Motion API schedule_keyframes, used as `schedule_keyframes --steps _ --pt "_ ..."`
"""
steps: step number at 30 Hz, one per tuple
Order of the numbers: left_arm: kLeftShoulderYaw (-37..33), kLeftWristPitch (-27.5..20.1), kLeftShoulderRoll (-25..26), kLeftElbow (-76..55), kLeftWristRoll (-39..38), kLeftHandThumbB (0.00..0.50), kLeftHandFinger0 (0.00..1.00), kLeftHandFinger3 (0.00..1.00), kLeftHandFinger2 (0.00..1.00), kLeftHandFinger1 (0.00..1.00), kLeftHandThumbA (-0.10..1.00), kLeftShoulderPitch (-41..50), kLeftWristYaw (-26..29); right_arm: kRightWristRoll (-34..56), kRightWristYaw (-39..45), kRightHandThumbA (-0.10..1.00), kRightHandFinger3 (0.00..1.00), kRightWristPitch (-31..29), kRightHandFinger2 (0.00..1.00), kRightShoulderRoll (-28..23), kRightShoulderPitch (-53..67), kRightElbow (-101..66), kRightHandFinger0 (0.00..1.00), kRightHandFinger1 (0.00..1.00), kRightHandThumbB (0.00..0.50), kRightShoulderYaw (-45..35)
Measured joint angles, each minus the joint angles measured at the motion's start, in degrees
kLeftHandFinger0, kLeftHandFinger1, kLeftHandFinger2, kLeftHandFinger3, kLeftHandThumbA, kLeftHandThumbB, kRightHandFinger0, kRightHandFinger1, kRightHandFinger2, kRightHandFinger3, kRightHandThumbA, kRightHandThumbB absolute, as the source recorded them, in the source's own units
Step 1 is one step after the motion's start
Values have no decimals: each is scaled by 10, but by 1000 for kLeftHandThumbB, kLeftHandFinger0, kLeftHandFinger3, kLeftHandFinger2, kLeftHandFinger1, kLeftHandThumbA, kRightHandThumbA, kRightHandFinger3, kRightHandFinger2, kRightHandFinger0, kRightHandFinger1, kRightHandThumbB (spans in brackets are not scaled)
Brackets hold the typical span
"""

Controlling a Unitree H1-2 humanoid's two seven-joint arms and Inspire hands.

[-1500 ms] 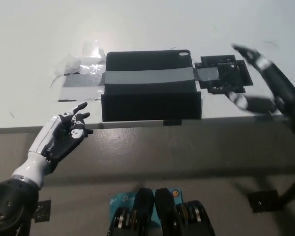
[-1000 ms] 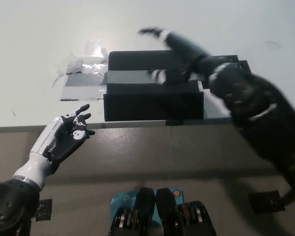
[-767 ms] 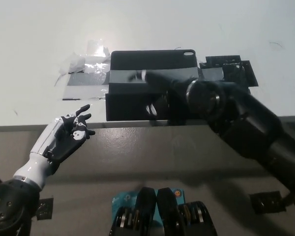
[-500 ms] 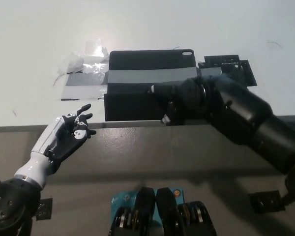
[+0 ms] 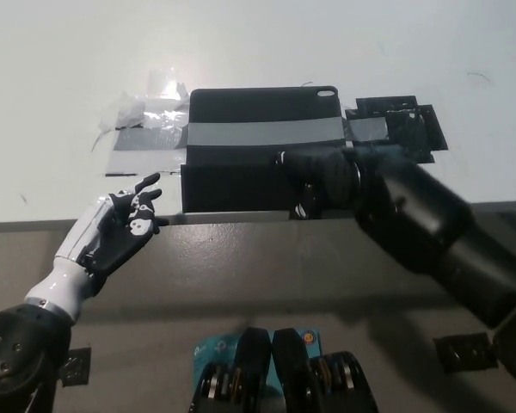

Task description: The robot uses its right hand to pull the cover of a folded tablet cover kept in the middle of the desk

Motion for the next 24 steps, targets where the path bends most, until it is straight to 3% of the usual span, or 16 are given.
schedule_keyframes --steps 13,24 --pt "0 0 0 1 0 218 723 1000 1000 942 1000 -2 0 -87 24 544 1000 9 1000 1 135 -209 1000 1000 500 -92" --pt "2 0 1 2 0 204 716 1000 1000 939 1000 -4 0 -105 94 665 1000 9 1000 -34 275 -362 1000 1000 500 -147"
